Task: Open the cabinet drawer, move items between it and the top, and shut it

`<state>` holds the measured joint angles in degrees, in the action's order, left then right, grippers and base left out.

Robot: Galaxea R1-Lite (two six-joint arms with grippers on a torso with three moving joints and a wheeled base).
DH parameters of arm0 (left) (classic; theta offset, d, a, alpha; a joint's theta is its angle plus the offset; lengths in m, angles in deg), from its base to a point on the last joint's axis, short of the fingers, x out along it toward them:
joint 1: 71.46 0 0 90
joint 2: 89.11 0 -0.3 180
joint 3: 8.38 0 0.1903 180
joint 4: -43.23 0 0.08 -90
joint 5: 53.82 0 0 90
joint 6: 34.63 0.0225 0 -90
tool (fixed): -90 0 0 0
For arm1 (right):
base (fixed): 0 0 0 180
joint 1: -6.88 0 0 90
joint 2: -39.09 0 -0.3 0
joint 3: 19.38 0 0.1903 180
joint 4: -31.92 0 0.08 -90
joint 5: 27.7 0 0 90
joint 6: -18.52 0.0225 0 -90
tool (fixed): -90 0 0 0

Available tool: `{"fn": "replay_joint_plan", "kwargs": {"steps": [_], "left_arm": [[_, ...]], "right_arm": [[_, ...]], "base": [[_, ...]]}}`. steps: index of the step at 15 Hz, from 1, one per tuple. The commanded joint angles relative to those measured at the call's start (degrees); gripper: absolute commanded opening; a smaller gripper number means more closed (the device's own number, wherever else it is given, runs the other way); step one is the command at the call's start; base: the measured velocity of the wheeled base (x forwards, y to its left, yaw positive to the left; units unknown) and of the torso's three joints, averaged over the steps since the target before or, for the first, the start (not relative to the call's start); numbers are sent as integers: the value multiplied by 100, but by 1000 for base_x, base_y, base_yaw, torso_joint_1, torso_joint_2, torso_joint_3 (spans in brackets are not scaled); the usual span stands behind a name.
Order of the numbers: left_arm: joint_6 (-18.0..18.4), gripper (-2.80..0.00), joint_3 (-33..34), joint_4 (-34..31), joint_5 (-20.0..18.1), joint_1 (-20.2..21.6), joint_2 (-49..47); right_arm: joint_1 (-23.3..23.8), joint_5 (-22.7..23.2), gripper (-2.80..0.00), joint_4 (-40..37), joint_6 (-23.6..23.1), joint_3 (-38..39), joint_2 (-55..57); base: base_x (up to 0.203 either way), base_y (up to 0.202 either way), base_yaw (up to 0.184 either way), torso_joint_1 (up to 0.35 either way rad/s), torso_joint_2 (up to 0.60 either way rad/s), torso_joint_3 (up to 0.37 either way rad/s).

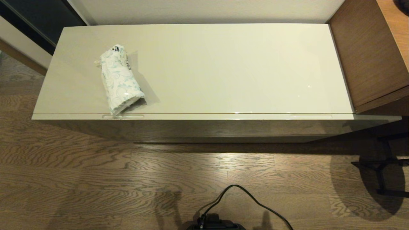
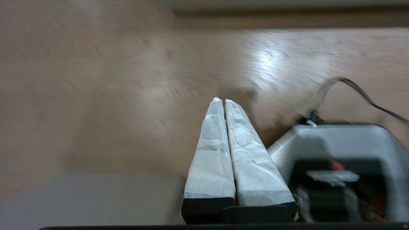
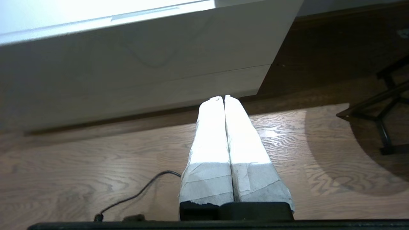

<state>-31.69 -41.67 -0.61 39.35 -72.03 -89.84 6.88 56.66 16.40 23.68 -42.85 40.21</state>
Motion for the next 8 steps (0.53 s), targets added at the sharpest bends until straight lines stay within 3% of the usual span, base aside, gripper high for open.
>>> {"fn": "replay_joint_plan", "kwargs": {"steps": [1, 3, 4, 6, 8], "left_arm": [[-117, -280, 148, 77, 51, 5, 73], [-197, -280, 149, 87, 61, 5, 73], [-210, -280, 153, 97, 72, 6, 70], [-470, -280, 190, 192, 237, 13, 64], [-787, -280, 390, 1134, 248, 13, 64]], "right_arm": [[0, 40, -280, -8, -281, 19, 20], [0, 198, -280, -124, -1603, 9, 20], [0, 289, -280, -202, -1754, 4, 20], [0, 477, -280, -385, -1593, 19, 20], [0, 477, -280, -375, -1198, 11, 20]], "base": [[0, 0, 0, 0, 0, 0], [0, 0, 0, 0, 0, 0], [0, 0, 0, 0, 0, 0], [0, 0, 0, 0, 0, 0], [0, 0, 0, 0, 0, 0]]}}
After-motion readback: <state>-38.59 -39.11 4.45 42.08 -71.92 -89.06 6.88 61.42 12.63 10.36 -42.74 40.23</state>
